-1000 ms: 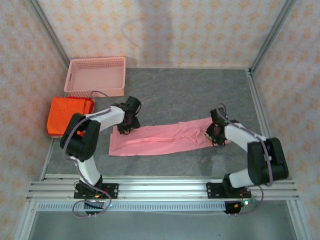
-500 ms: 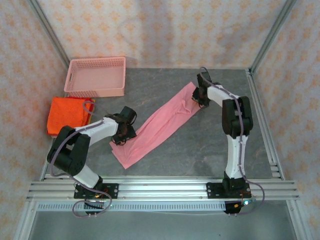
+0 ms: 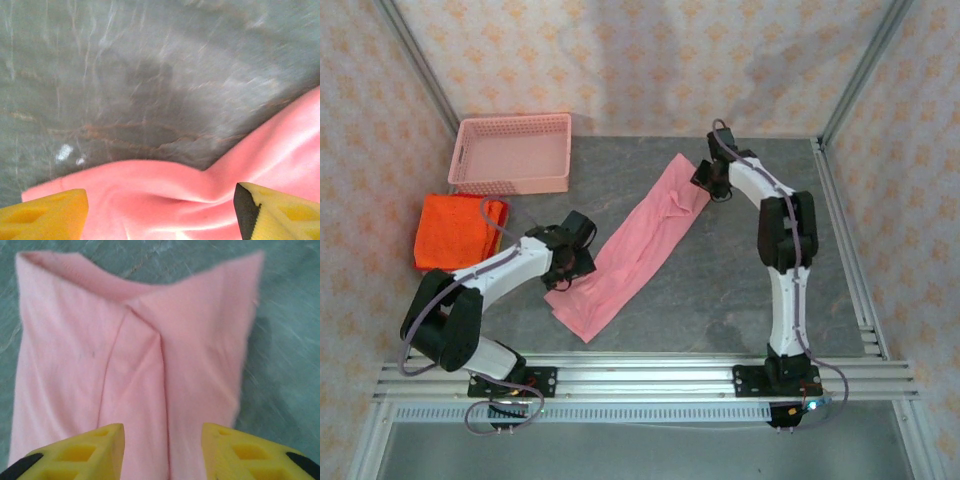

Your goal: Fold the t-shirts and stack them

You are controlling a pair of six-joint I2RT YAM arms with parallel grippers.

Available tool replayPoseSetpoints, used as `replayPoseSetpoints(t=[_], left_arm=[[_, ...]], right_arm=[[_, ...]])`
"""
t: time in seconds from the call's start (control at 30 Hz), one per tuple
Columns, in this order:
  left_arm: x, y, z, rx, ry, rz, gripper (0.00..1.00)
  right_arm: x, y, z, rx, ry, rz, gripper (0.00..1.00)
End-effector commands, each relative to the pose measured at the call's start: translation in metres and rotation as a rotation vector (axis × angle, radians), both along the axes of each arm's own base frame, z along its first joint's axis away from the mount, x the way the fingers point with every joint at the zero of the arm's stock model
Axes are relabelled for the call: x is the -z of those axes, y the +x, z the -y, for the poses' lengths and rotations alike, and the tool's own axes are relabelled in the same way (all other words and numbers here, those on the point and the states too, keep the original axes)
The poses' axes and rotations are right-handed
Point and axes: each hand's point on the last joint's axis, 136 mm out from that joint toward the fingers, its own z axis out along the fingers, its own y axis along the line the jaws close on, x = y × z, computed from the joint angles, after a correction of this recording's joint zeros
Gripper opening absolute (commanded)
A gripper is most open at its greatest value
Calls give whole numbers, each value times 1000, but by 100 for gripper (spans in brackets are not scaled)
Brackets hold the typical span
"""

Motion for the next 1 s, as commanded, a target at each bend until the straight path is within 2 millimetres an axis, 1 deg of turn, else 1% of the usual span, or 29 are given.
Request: replayPoseSetpoints(t=[0.0, 0.07, 0.17, 0.27, 0.4, 0.57, 0.67, 0.73, 0.87, 0.97], left_arm=[[-23, 19, -5, 65, 73, 71, 78], [-29, 28, -4, 99, 93, 89, 79], [-36, 36, -1, 130, 105, 103, 81], [-42, 39, 2, 152, 99, 113, 84], [-45, 36, -2, 153, 109, 121, 86], [-42, 31, -6, 140, 114, 119, 86], [-39, 29, -8, 135, 112, 114, 88], [-37, 27, -9, 131, 111, 114, 89], [-29, 23, -15, 109, 99, 98, 91], [-20, 18, -17, 87, 67, 78, 92]], right_arm=[[-39, -6, 5, 63, 53, 122, 45], [-33, -16, 3, 96, 108, 127, 42], [-13, -25, 1, 126, 150, 99, 39], [4, -29, 0, 136, 161, 63, 36], [19, -28, -4, 133, 173, 31, 32], [35, -19, -15, 100, 205, -16, 18], [46, -14, -23, 77, 220, -50, 17], [51, -10, -30, 54, 230, -63, 14], [61, 1, -53, -13, 243, -92, 14], [69, 15, -75, -58, 257, -107, 15]])
